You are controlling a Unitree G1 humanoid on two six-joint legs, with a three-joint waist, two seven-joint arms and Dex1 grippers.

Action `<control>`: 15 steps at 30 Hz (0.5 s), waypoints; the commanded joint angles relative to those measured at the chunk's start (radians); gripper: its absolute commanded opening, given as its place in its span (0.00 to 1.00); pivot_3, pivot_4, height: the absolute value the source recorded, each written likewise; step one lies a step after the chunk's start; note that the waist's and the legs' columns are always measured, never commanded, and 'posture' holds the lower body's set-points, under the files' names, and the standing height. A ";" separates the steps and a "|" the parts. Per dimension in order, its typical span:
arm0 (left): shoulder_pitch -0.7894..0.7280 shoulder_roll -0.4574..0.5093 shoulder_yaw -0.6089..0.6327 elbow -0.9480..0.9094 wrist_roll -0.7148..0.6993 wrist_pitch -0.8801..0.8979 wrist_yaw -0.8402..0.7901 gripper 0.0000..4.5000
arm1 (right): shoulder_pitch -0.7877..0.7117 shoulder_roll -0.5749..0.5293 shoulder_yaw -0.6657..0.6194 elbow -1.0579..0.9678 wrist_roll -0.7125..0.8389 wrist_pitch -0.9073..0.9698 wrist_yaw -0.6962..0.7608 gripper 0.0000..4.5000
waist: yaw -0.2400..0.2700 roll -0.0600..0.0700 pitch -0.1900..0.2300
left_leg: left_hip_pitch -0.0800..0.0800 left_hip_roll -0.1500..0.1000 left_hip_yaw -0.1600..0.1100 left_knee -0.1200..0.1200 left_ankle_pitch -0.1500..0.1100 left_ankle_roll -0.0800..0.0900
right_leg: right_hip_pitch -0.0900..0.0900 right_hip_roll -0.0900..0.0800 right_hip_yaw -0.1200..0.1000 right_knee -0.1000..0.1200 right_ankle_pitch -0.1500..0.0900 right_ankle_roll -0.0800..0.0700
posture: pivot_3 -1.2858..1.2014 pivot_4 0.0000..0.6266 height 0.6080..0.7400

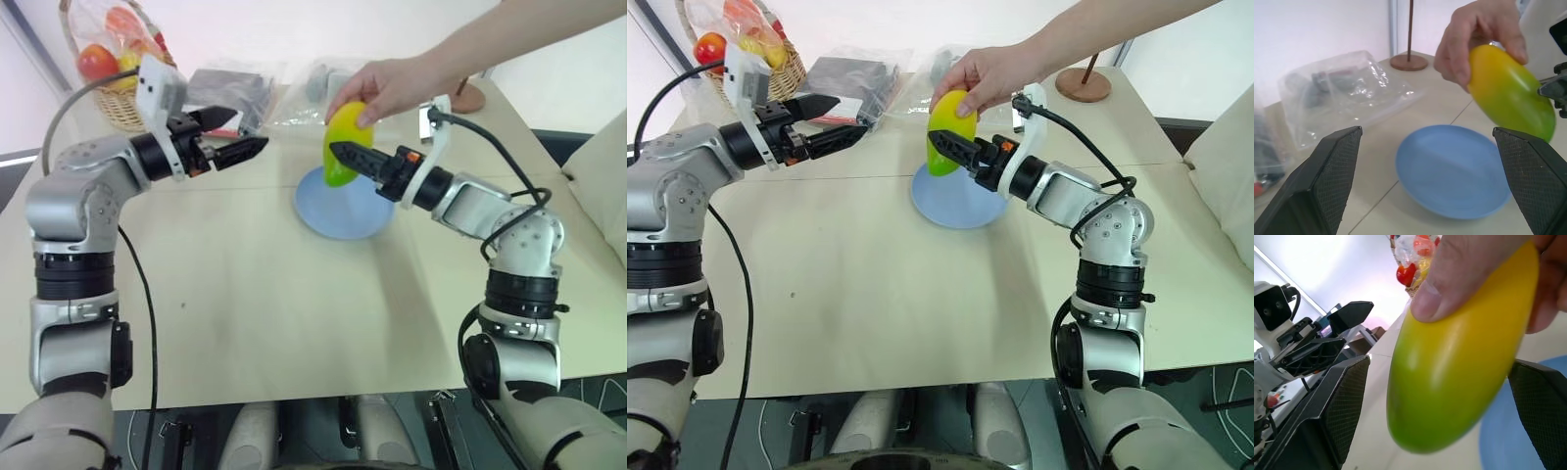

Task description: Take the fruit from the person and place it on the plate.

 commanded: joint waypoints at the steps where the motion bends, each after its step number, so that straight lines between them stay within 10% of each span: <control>1: -0.003 0.026 0.041 -0.052 -0.018 -0.022 0.008 1.00 | -0.037 0.011 -0.003 0.003 0.013 -0.003 0.011 0.99 | 0.000 0.000 0.000 | 0.000 0.000 0.000 0.000 0.000 0.000 | 0.000 0.000 0.000 0.000 0.000 0.000 | 0.52 0.24 1.00; 7: 0.011 0.036 0.047 -0.074 -0.021 -0.023 0.015 1.00 | -0.055 0.018 0.007 0.032 -0.009 -0.022 0.026 0.99 | 0.000 0.000 0.000 | 0.000 0.000 0.000 0.000 0.000 0.000 | 0.000 0.000 0.000 0.000 0.000 0.000 | 0.52 0.24 1.00; 12: 0.042 0.049 0.055 -0.116 -0.043 -0.002 0.010 1.00 | -0.071 0.023 0.011 0.048 -0.029 -0.038 0.034 0.59 | -0.001 0.000 0.000 | 0.000 0.000 0.000 0.000 0.000 0.000 | -0.001 0.000 0.000 0.000 0.000 0.000 | 0.52 0.24 1.00; 15: 0.061 0.060 0.059 -0.142 -0.062 0.012 0.007 1.00 | -0.077 0.026 0.010 0.053 -0.037 -0.041 0.037 0.54 | -0.003 0.000 0.000 | -0.001 0.000 0.001 0.000 0.000 0.000 | -0.002 0.000 0.001 0.000 0.000 0.000 | 0.52 0.24 1.00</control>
